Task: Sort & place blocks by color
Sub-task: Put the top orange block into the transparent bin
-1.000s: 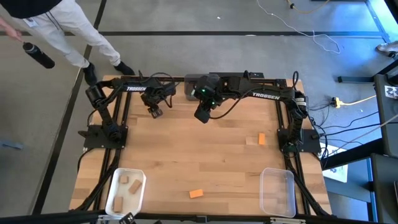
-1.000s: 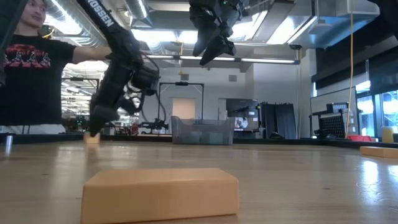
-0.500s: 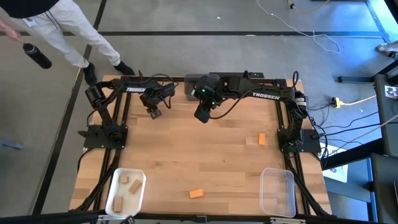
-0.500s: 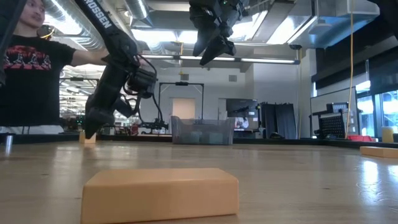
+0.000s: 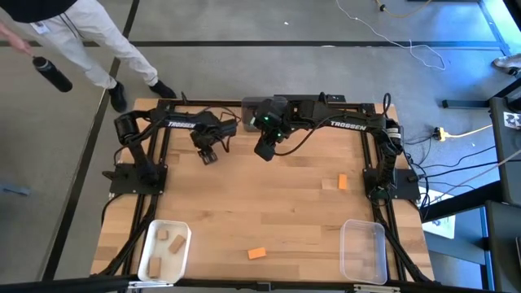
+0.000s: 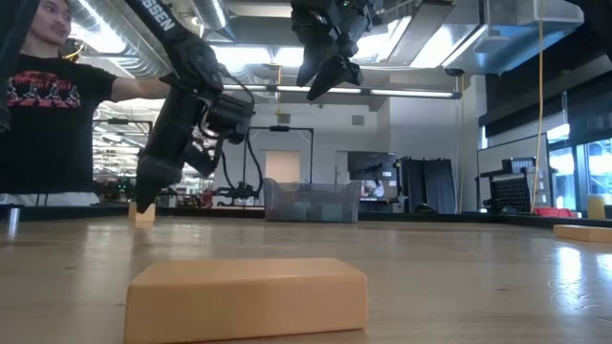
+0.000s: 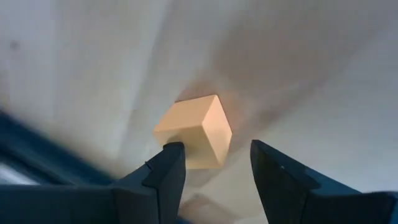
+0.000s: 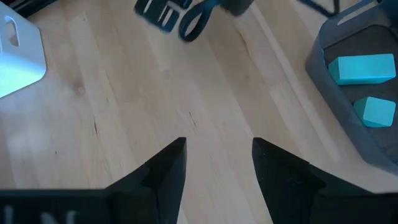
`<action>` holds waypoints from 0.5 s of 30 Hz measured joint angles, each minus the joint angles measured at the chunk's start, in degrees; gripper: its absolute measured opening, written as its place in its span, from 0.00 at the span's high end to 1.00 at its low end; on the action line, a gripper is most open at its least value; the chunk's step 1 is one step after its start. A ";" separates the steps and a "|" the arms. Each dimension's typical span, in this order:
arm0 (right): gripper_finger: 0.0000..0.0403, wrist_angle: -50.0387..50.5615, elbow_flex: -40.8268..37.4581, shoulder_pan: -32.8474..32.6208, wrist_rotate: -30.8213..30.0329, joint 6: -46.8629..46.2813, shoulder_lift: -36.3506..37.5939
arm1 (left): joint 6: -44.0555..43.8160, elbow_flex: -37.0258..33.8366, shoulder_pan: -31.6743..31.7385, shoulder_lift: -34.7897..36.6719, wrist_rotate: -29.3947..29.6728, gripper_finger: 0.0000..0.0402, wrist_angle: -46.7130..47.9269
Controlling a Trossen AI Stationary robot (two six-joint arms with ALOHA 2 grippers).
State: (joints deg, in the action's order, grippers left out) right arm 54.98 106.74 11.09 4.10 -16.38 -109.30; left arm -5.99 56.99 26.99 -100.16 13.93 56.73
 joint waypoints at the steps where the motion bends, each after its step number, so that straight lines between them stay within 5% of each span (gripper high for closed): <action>1: 0.54 0.00 0.00 0.00 0.00 0.00 0.00 | -0.71 0.64 -0.88 -0.01 -1.35 0.58 -0.02; 5: 0.54 0.02 0.00 -0.02 0.00 0.17 0.00 | -2.57 2.83 -4.28 -0.02 -5.55 0.58 -0.91; 15: 0.54 0.07 0.00 0.00 0.00 1.73 0.00 | -2.81 5.56 -8.51 0.76 -1.07 0.58 0.10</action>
State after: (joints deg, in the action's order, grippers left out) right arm 55.05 106.74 11.09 4.10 -14.66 -109.30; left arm -8.80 62.55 18.47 -99.40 12.86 56.83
